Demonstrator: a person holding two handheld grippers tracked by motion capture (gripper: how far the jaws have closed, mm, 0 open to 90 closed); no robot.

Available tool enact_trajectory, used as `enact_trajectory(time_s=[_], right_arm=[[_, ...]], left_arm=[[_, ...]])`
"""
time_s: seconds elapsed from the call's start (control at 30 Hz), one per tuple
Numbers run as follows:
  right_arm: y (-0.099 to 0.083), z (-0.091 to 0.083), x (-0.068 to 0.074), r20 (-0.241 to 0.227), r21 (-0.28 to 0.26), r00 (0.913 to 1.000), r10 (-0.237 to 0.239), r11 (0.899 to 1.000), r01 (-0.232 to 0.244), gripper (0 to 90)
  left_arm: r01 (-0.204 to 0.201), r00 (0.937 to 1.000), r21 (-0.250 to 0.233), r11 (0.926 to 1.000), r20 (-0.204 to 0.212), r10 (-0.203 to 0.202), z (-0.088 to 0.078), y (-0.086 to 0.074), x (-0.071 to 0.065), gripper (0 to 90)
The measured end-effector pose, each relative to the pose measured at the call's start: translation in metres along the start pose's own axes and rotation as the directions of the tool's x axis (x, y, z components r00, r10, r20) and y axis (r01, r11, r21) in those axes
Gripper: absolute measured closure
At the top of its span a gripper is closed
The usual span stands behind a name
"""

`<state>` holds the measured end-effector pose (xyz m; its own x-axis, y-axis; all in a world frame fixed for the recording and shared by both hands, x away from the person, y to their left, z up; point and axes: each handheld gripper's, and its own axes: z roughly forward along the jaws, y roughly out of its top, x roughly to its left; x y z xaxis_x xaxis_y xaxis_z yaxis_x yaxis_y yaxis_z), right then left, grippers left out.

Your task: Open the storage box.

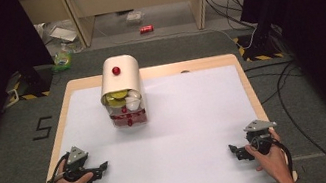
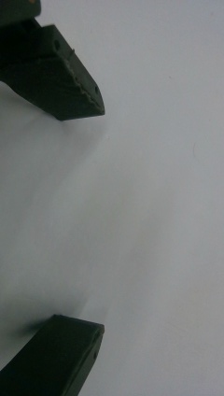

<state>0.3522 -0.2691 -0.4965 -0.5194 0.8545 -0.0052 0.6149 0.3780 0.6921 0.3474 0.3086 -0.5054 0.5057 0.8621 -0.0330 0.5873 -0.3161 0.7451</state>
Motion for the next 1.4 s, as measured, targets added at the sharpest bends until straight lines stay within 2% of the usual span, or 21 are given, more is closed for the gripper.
enact_trajectory(time_s=[0.33, 0.4, 0.5, 0.53, 0.7, 0.83, 0.93, 1.03, 1.13, 1.2, 1.27, 1.3, 1.4], right_arm=[[0.000, 0.000, 0.000, 0.001, -0.001, 1.0000, -0.003, 1.000, 0.003, 0.3], [0.000, 0.000, 0.000, 0.001, -0.001, 1.0000, -0.003, 1.000, 0.003, 0.3], [0.000, 0.000, 0.000, 0.001, -0.001, 1.0000, -0.004, 1.000, 0.004, 0.3], [0.000, 0.000, 0.000, 0.001, -0.001, 1.0000, -0.004, 1.000, 0.004, 0.3], [0.000, 0.000, 0.000, 0.001, -0.001, 1.0000, -0.004, 1.000, 0.004, 0.3], [0.000, 0.000, 0.000, 0.000, -0.002, 1.0000, -0.003, 1.000, 0.003, 0.3], [0.000, 0.000, 0.000, 0.000, -0.002, 1.0000, -0.003, 1.000, 0.003, 0.3], [0.000, 0.000, 0.000, 0.001, -0.001, 1.0000, -0.003, 1.000, 0.003, 0.3], [0.000, 0.000, 0.000, 0.000, -0.002, 1.0000, -0.003, 1.000, 0.003, 0.3], [0.000, 0.000, 0.000, 0.000, -0.002, 1.0000, -0.003, 1.000, 0.003, 0.3], [0.000, 0.000, 0.000, 0.000, -0.002, 1.0000, -0.003, 1.000, 0.003, 0.3], [0.000, 0.000, 0.000, 0.000, -0.002, 1.0000, -0.003, 1.000, 0.003, 0.3], [0.000, 0.000, 0.000, 0.000, -0.001, 1.0000, -0.002, 1.000, 0.002, 0.3]], left_arm=[[-0.001, 1.0000, -0.003, 1.0000, -0.007, 0.001, -0.001, 0.000, -0.001, 11.8], [0.008, 0.9999, -0.003, 1.0000, -0.007, -0.008, -0.001, 0.001, 0.000, 14.5], [0.021, 0.9998, -0.033, 0.9992, 0.006, -0.021, -0.002, 0.003, -0.001, 15.0], [0.011, 0.9999, -0.049, 0.9987, 0.009, -0.011, -0.004, 0.005, -0.002, 15.1], [0.018, 0.9996, -0.084, 0.9963, 0.021, -0.016, -0.006, 0.010, -0.004, 15.2], [0.016, 0.9999, -0.140, 0.9900, 0.009, -0.015, -0.011, 0.019, -0.008, 15.2], [0.003, 0.9998, -0.157, 0.9876, 0.022, 0.000, -0.014, 0.027, -0.012, 15.7], [-0.007, 0.9993, -0.201, 0.9795, 0.035, 0.014, -0.015, 0.036, -0.015, 17.3], [-0.030, 0.9987, -0.202, 0.9790, 0.033, 0.037, -0.015, 0.040, -0.018, 16.9], [-0.030, 0.9981, -0.224, 0.9742, 0.046, 0.041, -0.017, 0.048, -0.020, 15.4], [-0.042, 0.9978, -0.224, 0.9737, 0.041, 0.052, -0.018, 0.052, -0.021, 15.8], [-0.051, 0.9977, -0.228, 0.9722, 0.032, 0.060, -0.020, 0.055, -0.022, 15.8], [-0.063, 0.9964, -0.252, 0.9657, 0.039, 0.075, -0.025, 0.066, -0.024, 17.0]])
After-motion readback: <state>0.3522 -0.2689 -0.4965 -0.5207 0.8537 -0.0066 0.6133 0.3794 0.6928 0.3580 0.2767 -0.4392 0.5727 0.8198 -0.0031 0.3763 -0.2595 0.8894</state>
